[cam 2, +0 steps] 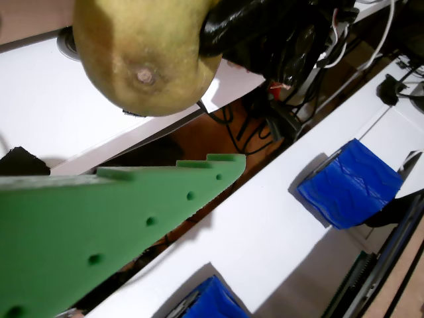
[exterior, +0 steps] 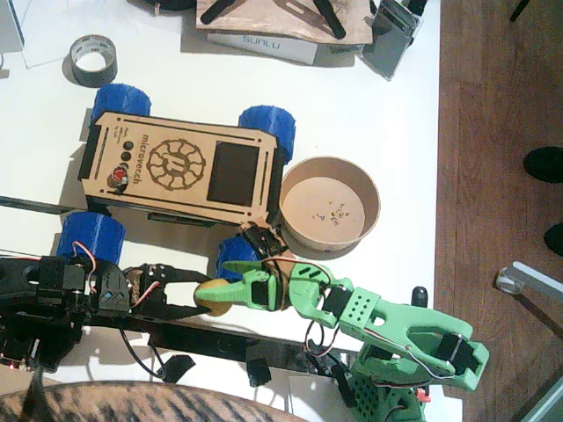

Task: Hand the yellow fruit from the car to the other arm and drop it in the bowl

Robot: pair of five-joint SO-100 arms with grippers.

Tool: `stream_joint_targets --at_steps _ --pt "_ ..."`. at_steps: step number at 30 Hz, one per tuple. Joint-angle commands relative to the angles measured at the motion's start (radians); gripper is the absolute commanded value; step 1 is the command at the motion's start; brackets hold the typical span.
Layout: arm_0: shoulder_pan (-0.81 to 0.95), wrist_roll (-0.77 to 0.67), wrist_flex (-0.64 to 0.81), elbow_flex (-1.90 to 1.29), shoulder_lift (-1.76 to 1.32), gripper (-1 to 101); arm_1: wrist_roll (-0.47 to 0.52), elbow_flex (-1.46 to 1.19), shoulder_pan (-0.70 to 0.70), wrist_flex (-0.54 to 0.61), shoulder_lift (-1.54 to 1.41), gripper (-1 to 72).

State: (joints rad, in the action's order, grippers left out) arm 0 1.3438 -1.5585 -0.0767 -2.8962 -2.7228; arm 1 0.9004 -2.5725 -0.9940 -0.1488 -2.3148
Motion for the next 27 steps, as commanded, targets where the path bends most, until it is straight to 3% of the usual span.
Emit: stream_joint_targets --at_steps 1,8,17,27 --pt "0.0 -0.012 0.012 0.006 -0.006 0 -0.021 0.052 -0.018 0.017 -0.025 44.8" --pt "-0.002 -0.012 0.009 0.006 -0.006 0 -0.031 0.02 -0.066 -0.021 -0.097 44.7" --pt "-0.003 -0.012 0.009 0.006 -0.006 0 -0.137 0.049 -0.141 -0.109 -0.115 44.4" --pt "-0.003 -0.011 0.009 0.006 -0.006 0 -0.201 0.041 -0.126 -0.133 -0.051 46.2"
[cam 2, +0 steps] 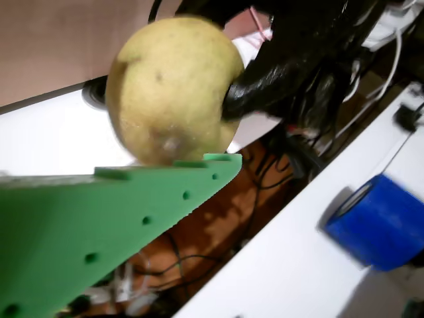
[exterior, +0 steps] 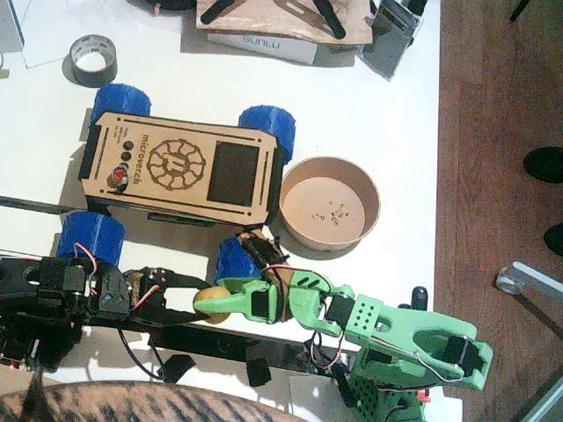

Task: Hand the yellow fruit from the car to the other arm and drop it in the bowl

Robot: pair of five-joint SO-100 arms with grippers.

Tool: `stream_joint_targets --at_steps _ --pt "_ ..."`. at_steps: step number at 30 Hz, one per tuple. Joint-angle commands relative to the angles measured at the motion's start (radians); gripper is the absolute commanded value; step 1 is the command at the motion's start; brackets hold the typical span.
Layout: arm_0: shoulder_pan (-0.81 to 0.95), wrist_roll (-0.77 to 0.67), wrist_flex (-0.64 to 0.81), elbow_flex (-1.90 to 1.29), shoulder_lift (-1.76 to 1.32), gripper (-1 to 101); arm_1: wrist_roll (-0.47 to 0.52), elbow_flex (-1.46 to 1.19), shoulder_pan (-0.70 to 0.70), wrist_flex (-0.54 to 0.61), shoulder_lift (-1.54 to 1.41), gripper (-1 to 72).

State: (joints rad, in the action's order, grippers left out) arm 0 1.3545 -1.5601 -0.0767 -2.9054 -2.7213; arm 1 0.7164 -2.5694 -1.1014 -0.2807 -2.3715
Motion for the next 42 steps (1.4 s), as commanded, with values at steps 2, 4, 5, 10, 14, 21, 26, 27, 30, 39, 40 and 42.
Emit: stream_joint_targets --at_steps 2,4,5,10,14,21,26,27,30,39,40,42 --pt "-0.014 -0.009 0.008 0.015 -0.008 0 -0.032 0.043 -0.018 -0.005 0.017 46.2" --pt "-0.014 -0.009 0.008 0.015 -0.008 0 -0.043 0.044 -0.02 -0.008 0.026 46.2" --pt "-0.014 -0.009 0.008 0.015 -0.008 0 -0.048 0.044 -0.02 -0.008 0.029 46.2" --pt "-0.015 -0.009 0.006 0.015 -0.008 0 -0.064 0.04 -0.021 -0.015 0.054 45.9" --pt "-0.015 -0.009 0.005 0.015 -0.008 0 0.034 0.034 -0.018 -0.023 0.055 36.4" --pt "-0.015 -0.009 0.005 0.015 -0.008 0 0.021 0.051 -0.003 0.015 0.017 -0.2" --pt "-0.015 -0.009 0.005 0.015 -0.008 0 0.028 0.044 0.008 0.006 0.005 -0.2" --pt "-0.015 -0.009 0.006 0.015 -0.008 0 0.032 0.041 0.009 0.008 0.003 -0.2" --pt "-0.017 -0.009 0.006 0.015 -0.008 0 0.043 0.032 0.015 0.015 -0.002 -0.2" --pt "-0.017 -0.009 0.006 0.015 -0.012 10 0.055 0.026 0.028 0.025 -0.006 -0.2" --pt "-0.017 -0.009 0.006 0.015 -0.014 16 0.057 0.025 0.029 0.026 -0.006 -0.2" --pt "-0.017 -0.009 0.006 0.015 -0.014 38 0.058 0.025 0.038 0.026 -0.006 -0.2"
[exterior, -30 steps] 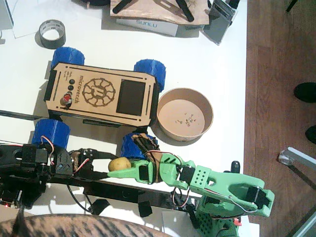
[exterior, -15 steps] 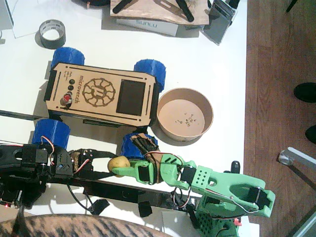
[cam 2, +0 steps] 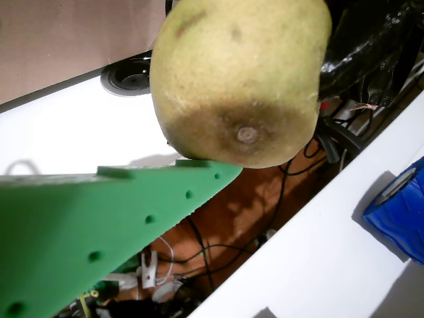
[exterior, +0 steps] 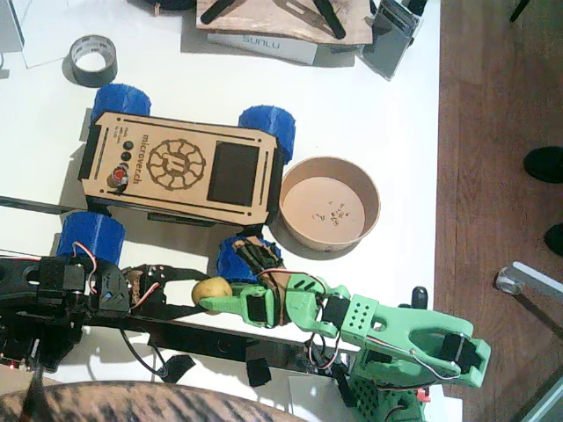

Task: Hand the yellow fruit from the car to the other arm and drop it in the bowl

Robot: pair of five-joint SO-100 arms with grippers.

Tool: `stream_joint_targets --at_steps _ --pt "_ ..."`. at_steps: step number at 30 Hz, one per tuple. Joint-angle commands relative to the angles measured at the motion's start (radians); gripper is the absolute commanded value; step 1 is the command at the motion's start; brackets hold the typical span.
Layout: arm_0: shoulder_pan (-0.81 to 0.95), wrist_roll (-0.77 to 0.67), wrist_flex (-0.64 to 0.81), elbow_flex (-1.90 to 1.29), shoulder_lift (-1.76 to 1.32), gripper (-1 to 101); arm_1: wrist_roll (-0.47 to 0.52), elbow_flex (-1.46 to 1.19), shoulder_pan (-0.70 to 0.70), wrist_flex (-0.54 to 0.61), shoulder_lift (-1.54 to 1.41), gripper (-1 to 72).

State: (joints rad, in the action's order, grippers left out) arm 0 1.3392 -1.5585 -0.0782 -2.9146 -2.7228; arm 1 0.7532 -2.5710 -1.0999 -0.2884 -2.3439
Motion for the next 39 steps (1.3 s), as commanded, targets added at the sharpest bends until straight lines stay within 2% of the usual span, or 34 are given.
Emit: stream_joint_targets --at_steps 1,5,17,23,32,39 --pt "-0.002 -0.011 0.006 0.025 -0.012 48 0.026 0.026 0.04 0.034 -0.034 -0.2" --pt "-0.002 -0.005 0.0 0.025 -0.015 55 0.038 0.023 0.052 0.034 -0.034 -0.2" --pt "-0.002 -0.005 -0.003 0.025 -0.015 56 0.044 0.014 0.06 0.031 -0.055 -0.2" --pt "-0.002 -0.008 -0.005 0.025 -0.015 55 0.021 0.029 0.138 0.066 -0.046 -0.2" --pt "-0.002 -0.008 -0.005 0.025 -0.028 55 -0.118 0.132 0.391 0.052 -0.008 -0.2" --pt "-0.015 0.0 -0.003 0.026 -0.037 54 -0.341 0.255 0.615 0.012 0.12 -0.2"
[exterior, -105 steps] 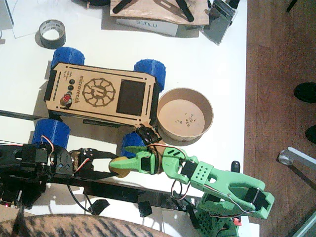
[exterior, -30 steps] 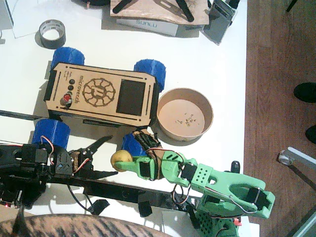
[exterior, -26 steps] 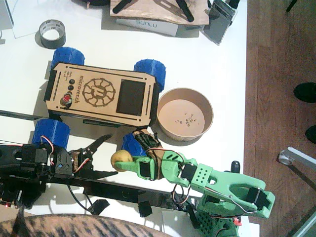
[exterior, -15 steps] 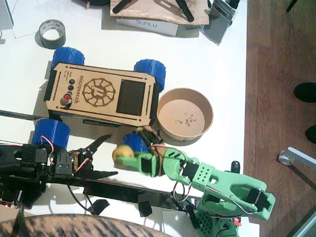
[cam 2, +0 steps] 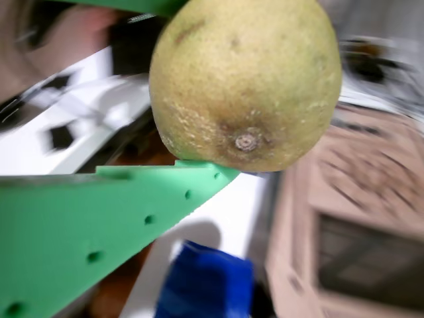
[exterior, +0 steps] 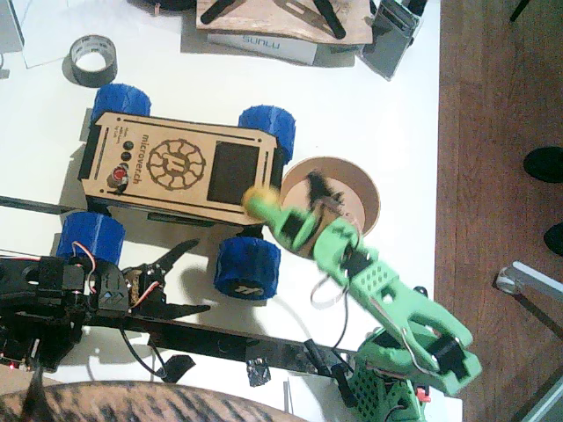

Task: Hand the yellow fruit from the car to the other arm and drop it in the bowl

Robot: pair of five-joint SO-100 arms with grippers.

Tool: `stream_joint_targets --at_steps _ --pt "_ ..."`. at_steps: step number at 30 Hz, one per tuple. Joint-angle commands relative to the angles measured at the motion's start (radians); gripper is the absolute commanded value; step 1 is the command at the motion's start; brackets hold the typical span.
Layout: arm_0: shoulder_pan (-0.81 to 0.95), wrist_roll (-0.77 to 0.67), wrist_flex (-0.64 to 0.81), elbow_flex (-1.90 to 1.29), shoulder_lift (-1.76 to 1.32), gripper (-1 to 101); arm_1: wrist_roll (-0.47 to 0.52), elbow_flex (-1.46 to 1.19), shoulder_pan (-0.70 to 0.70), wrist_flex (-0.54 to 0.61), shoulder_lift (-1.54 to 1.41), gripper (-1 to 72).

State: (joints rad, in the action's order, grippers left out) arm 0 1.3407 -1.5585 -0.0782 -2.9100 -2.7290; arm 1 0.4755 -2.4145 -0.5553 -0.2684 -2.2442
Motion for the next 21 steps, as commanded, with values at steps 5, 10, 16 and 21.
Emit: stream_joint_targets --at_steps 5,10,16,21 --pt "-0.164 0.005 -0.075 0.034 -0.124 51 -0.244 0.256 0.187 -0.144 0.175 -0.2" --pt "-0.322 0.008 -0.33 0.034 -0.296 47 -0.41 0.402 0.278 -0.25 0.354 -0.2" --pt "-0.483 0.224 -0.684 0.035 -0.532 42 -0.586 0.541 0.357 -0.374 0.54 -0.2" --pt "-0.551 0.44 -0.661 0.035 -0.462 39 -0.653 0.635 0.43 -0.44 0.638 -0.2"
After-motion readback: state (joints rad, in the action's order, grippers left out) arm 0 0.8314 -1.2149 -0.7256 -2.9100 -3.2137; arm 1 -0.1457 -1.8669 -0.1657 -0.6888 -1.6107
